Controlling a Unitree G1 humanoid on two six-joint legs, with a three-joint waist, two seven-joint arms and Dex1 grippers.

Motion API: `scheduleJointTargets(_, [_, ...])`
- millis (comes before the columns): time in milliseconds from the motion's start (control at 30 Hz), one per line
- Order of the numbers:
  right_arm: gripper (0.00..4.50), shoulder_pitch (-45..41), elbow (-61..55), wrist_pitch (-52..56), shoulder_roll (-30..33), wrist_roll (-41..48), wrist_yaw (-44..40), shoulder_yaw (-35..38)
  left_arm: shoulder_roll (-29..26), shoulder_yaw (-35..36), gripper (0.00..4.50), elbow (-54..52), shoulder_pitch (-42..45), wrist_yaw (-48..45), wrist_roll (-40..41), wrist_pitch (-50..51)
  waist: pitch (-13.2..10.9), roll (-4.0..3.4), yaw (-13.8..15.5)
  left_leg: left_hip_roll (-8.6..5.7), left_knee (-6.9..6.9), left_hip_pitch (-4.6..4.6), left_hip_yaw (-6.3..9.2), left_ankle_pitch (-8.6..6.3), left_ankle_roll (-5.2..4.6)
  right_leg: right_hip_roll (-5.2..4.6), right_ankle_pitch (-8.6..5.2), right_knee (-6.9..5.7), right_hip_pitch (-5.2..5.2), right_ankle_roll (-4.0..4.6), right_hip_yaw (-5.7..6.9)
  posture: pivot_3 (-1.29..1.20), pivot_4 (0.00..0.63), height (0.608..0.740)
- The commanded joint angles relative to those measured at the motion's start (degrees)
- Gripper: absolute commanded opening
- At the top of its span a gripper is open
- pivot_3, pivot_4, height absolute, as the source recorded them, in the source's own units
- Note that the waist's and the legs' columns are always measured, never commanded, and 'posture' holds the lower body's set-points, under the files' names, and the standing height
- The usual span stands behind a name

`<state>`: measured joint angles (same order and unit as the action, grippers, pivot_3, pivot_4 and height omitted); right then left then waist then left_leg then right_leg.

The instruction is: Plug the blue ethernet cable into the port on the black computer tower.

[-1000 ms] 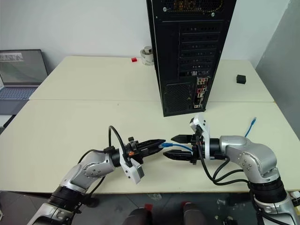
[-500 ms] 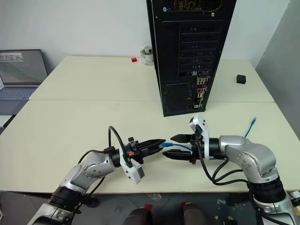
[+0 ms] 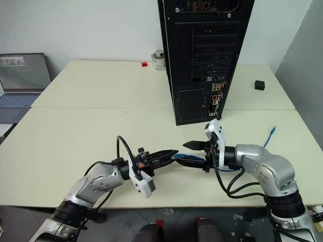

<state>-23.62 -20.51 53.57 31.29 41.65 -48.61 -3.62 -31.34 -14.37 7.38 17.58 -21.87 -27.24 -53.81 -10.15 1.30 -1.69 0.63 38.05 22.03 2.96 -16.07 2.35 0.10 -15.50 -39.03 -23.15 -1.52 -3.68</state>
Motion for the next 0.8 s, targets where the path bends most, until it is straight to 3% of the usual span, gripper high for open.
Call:
scheduleJointTargets(33, [3.6, -0.52, -0.22, 0.48, 0.37, 0.66, 0.0, -0.05, -0.28, -0.11, 0.27, -1.49, -0.02, 1.11, 0.28, -0.68, 0.0, 0.0, 0.0, 0.0, 0.0, 0.0, 0.0, 0.0, 0.0, 0.0, 0.0, 0.0, 0.0, 0.0, 0.0, 0.0, 0.15, 0.74])
scheduleJointTargets(600, [0.08, -1.58, 2.77, 5.0, 0.98, 4.11, -1.68, 1.65, -0.02, 0.04, 0.27, -1.34, 0.24, 2.19, -0.84, -1.03, 0.0, 0.0, 0.0, -0.01, 0.0, 0.0, 0.0, 0.0, 0.0, 0.0, 0.0, 0.0, 0.0, 0.0, 0.0, 0.0, 0.15, 0.74])
scheduleJointTargets(800, [0.01, -2.85, 4.03, 6.41, 2.16, 5.32, -3.22, 1.24, -0.09, 0.09, 0.27, -1.31, 0.23, 2.97, -1.44, -1.37, 0.0, 0.0, 0.0, -0.01, 0.0, 0.0, 0.0, 0.0, 0.0, 0.0, 0.0, 0.0, 0.0, 0.0, 0.0, 0.0, 0.15, 0.74])
